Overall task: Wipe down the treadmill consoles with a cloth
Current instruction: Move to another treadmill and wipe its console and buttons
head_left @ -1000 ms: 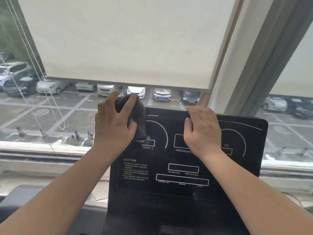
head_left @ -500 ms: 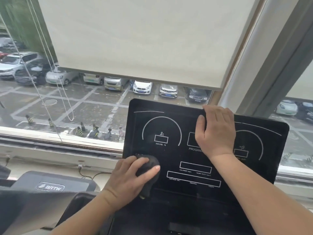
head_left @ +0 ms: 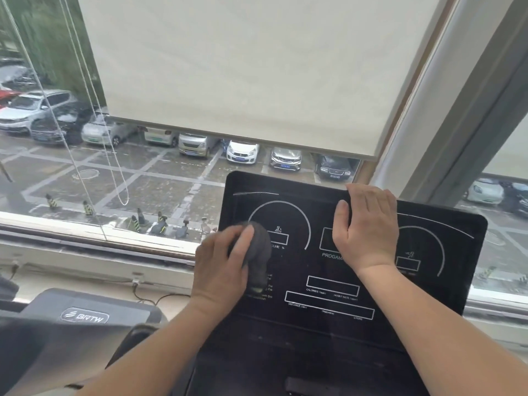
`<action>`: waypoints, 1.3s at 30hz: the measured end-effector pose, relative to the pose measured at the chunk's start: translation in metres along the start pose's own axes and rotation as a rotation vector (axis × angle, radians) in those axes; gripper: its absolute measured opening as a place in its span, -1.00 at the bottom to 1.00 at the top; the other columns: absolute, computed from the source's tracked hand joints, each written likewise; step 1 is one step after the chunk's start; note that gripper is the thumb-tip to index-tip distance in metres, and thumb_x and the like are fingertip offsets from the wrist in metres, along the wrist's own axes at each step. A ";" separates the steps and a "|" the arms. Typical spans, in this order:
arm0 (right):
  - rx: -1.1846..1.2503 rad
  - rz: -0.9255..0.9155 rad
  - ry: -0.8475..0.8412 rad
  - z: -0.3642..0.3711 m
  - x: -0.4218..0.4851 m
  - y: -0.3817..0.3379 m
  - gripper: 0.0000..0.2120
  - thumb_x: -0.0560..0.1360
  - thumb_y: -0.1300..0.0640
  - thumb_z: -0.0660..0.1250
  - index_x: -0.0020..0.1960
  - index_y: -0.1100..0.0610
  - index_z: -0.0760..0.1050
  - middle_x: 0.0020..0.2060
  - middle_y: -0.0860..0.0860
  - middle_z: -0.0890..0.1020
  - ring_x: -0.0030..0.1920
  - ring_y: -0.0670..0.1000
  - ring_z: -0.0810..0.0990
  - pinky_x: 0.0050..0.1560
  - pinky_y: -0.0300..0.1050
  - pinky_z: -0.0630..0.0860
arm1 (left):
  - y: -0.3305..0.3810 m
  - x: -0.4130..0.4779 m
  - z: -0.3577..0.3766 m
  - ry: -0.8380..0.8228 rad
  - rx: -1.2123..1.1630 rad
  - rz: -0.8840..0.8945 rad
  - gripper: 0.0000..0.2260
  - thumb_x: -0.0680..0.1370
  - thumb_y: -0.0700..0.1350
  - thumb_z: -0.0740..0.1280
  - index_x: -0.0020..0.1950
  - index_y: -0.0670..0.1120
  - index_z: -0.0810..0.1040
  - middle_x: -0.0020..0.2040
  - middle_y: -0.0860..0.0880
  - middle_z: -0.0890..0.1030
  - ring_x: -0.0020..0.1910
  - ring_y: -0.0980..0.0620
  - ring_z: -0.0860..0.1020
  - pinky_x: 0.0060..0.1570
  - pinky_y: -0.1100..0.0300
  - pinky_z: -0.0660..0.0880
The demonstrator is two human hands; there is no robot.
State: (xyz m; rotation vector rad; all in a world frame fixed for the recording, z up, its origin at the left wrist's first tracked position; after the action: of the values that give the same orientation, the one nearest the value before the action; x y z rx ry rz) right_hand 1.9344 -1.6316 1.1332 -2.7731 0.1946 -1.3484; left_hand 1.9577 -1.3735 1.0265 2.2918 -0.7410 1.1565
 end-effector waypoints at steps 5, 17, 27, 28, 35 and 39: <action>0.017 0.002 0.018 -0.001 0.001 0.000 -0.62 0.64 0.03 0.15 0.32 0.19 0.54 0.18 0.10 0.63 0.27 0.18 0.53 0.55 0.07 0.19 | 0.019 -0.054 0.012 -0.194 0.097 0.409 -0.41 0.47 -0.15 0.34 0.52 0.03 0.40 0.35 -0.05 0.46 0.17 -0.16 0.47 0.08 -0.08 0.50; 0.028 0.010 0.042 -0.002 0.001 0.000 -0.63 0.63 0.05 0.15 0.30 0.20 0.56 0.16 0.10 0.65 0.26 0.18 0.55 0.55 0.14 0.23 | 0.008 0.072 0.002 0.003 -0.016 -0.134 -0.34 0.48 -0.19 0.33 0.58 -0.04 0.26 0.37 -0.15 0.40 0.22 -0.26 0.42 0.22 -0.17 0.42; -0.015 0.019 0.011 0.000 0.001 0.000 -0.59 0.63 -0.03 0.15 0.31 0.19 0.54 0.18 0.09 0.64 0.26 0.18 0.54 0.56 0.10 0.19 | 0.053 0.068 0.006 -0.119 0.058 0.591 -0.42 0.51 -0.18 0.38 0.54 -0.05 0.41 0.32 -0.09 0.52 0.12 -0.19 0.52 0.00 -0.09 0.52; -0.019 0.024 0.002 0.001 0.002 0.000 -0.59 0.64 -0.04 0.14 0.32 0.18 0.54 0.19 0.08 0.63 0.27 0.16 0.53 0.57 0.08 0.16 | 0.043 0.088 0.002 -0.086 0.054 0.445 -0.36 0.47 -0.17 0.41 0.55 -0.05 0.36 0.34 -0.09 0.47 0.16 -0.20 0.48 0.05 -0.11 0.51; -0.010 0.036 -0.002 0.000 0.001 0.001 -0.61 0.64 -0.03 0.14 0.32 0.15 0.54 0.20 0.06 0.63 0.28 0.13 0.53 0.58 0.05 0.15 | 0.067 0.070 0.021 -0.036 -0.038 0.126 -0.30 0.44 -0.17 0.45 0.57 -0.01 0.33 0.36 -0.09 0.40 0.22 -0.20 0.42 0.10 -0.15 0.47; 0.002 0.033 0.010 -0.001 0.002 0.001 -0.61 0.65 -0.01 0.14 0.31 0.16 0.56 0.19 0.08 0.65 0.28 0.14 0.55 0.56 0.06 0.19 | 0.097 0.041 0.023 -0.189 -0.029 0.674 -0.50 0.58 -0.17 0.33 0.54 -0.02 0.45 0.33 -0.07 0.55 0.12 -0.16 0.56 -0.01 -0.09 0.52</action>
State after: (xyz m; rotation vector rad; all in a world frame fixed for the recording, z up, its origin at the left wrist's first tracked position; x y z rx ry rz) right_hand 1.9347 -1.6329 1.1351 -2.7493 0.2387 -1.3541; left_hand 1.9290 -1.4703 1.0635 2.2014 -1.6774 1.1801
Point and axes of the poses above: each hand's wrist, its own x-axis towards the middle knuckle, its own z-axis out of the palm, y = z × x, the point moved 9 cm from there along x, towards the middle knuckle
